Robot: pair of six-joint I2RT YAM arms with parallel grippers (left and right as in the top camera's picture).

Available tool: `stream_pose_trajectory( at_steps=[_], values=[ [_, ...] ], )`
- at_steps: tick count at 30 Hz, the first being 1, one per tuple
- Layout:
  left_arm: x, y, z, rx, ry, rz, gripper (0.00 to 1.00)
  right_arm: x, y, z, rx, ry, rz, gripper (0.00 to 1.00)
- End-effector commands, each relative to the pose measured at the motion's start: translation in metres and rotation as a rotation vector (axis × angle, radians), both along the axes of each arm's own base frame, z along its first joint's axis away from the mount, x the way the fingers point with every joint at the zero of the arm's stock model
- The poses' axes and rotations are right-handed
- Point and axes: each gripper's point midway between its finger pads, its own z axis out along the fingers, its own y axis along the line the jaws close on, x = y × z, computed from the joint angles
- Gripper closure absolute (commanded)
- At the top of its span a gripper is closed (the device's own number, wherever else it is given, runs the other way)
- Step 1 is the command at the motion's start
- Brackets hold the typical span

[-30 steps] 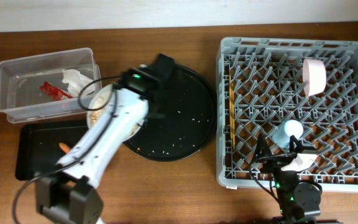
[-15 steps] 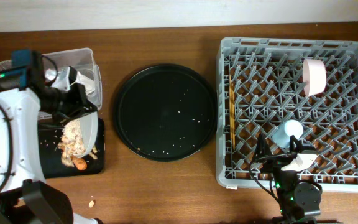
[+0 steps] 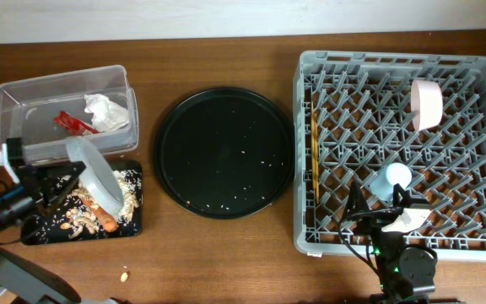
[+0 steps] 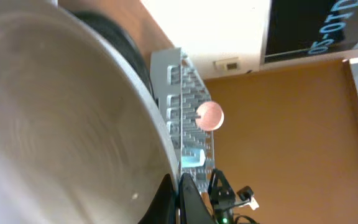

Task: Sort waste into correct bins and load items into the dishwasher rack
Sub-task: 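Stand the emptied white plate upright in the dish rack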

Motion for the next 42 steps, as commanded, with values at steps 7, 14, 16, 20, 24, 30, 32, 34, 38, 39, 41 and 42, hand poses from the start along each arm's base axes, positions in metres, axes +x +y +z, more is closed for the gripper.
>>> stream_pose_trajectory(
  at_steps=[7,14,16,20,24,30,32,34,38,39,41,42],
  values=[
    [0.053,-0.154,0.040,0.129,-0.297,-0.440,0.99,0.000,-0.001,-0.003,0.007,0.004,-0.005,0.02],
    [0.078,-0.402,0.104,0.054,-0.579,-0.565,1.00,0.000,-0.001,-0.003,0.007,0.004,-0.005,0.02],
    [0.085,-0.437,0.080,-0.064,-0.436,-0.568,1.00,0.000,-0.001,-0.003,0.007,0.004,-0.005,0.02],
    [0.114,-0.452,0.007,-0.094,-0.164,-0.500,1.00,0.000,-0.001,-0.003,0.007,0.004,-0.005,0.02],
    [0.124,-0.448,-0.003,-0.037,-0.229,-0.480,0.49,0.000,-0.001,-0.004,0.007,0.005,-0.005,0.02],
    [0.131,-0.358,-0.004,0.242,-0.230,-0.422,0.01,0.000,-0.001,-0.004,0.007,0.005,-0.005,0.02],
    [0.110,-0.289,0.004,0.531,-0.211,-0.319,0.01,0.000,-0.001,-0.004,0.007,0.005,-0.005,0.02],
    [0.072,-0.233,0.020,0.772,-0.197,-0.253,0.01,0.000,-0.001,-0.004,0.007,0.005,-0.005,0.02],
    [0.005,-0.182,0.072,0.916,-0.252,-0.105,0.01,0.000,-0.001,-0.004,0.007,0.005,-0.005,0.02],
    [-0.010,-0.169,0.074,0.959,-0.239,-0.082,0.01,0.000,-0.001,-0.004,0.007,0.005,-0.005,0.02],
    [-0.036,-0.128,0.075,1.094,-0.183,0.039,0.01,0.000,-0.001,-0.004,0.007,0.005,-0.005,0.02],
    [-0.041,-0.119,0.076,1.136,-0.191,0.064,0.01,0.000,-0.001,-0.004,0.007,0.005,-0.005,0.02]
  ],
)
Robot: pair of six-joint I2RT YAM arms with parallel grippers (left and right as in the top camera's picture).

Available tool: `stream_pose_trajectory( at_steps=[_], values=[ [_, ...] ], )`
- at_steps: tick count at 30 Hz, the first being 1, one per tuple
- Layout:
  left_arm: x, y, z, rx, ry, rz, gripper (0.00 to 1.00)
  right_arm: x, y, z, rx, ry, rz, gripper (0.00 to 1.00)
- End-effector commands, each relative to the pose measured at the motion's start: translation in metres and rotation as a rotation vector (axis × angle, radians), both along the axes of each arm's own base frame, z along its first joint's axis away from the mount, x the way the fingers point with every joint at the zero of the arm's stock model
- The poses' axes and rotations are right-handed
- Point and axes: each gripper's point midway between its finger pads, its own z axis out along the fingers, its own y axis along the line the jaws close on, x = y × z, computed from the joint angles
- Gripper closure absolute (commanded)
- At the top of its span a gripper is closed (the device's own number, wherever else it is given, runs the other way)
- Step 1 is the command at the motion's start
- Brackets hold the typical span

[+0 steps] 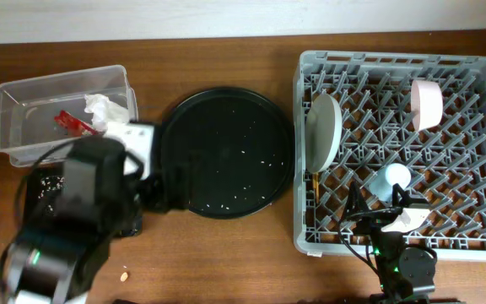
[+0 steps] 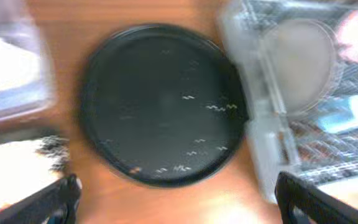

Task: Sort waste into correct bins and load items into the dishwasher rack

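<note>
A grey plate [image 1: 323, 128] stands on edge in the left column of the grey dishwasher rack [image 1: 304, 228]; the left wrist view shows the plate [image 2: 303, 65] too. My left gripper [image 2: 179, 199] is open and empty above the table, by the near edge of the round black tray [image 2: 160, 102]. The left arm [image 1: 78, 207] covers most of the dark food-scrap tray [image 1: 45, 181]. A pink cup [image 1: 426, 103] and a white cup [image 1: 392, 179] sit in the rack. My right gripper [image 1: 378, 211] is beside the white cup, jaws unclear.
A clear bin [image 1: 24, 93] at the back left holds a red wrapper [image 1: 72, 123] and crumpled white tissue [image 1: 101, 110]. The round black tray [image 1: 224, 152] carries crumbs. A wooden stick [image 1: 315, 181] lies in the rack. An orange crumb [image 1: 125, 275] lies near the front edge.
The left gripper held the grey plate tilted over the food-scrap tray; now the plate stands in the rack and the gripper is open and empty near the round tray. The right arm has not moved.
</note>
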Motion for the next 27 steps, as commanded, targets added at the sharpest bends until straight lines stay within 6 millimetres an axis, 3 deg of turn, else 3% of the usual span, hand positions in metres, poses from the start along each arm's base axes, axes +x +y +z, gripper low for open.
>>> stream_pose_trajectory(
  at_steps=[1,4,6,9,12,14,17,20,27],
  values=[
    [-0.009,0.042,0.009,0.185,-0.114,0.103,0.01,0.000,-0.002,-0.003,0.007,0.003,-0.012,0.02],
    [0.005,0.046,-0.009,0.187,-0.193,0.132,0.01,0.000,-0.002,-0.003,0.007,0.003,-0.012,0.02],
    [0.021,0.045,-0.025,0.116,-0.401,0.165,0.01,0.000,-0.002,-0.003,0.007,0.003,-0.012,0.02],
    [-0.003,0.049,-0.056,0.063,-0.530,0.167,0.01,0.000,-0.002,-0.003,0.007,0.003,-0.012,0.02],
    [-0.023,0.078,-0.086,0.070,-0.616,0.279,0.01,0.000,-0.002,-0.003,0.007,0.003,-0.012,0.02],
    [-0.024,0.093,-0.110,0.085,-0.627,0.345,0.01,0.000,-0.002,-0.003,0.007,0.003,-0.012,0.02],
    [-0.013,0.094,-0.150,0.098,-0.585,0.349,0.01,0.000,-0.002,-0.003,0.007,0.003,-0.012,0.02],
    [-0.005,0.092,-0.142,0.073,-0.674,0.349,0.01,0.000,-0.002,-0.003,0.007,0.003,-0.012,0.02],
    [-0.005,0.092,-0.143,0.073,-0.672,0.349,0.01,0.000,-0.002,-0.003,0.007,0.003,-0.012,0.02]
  ],
)
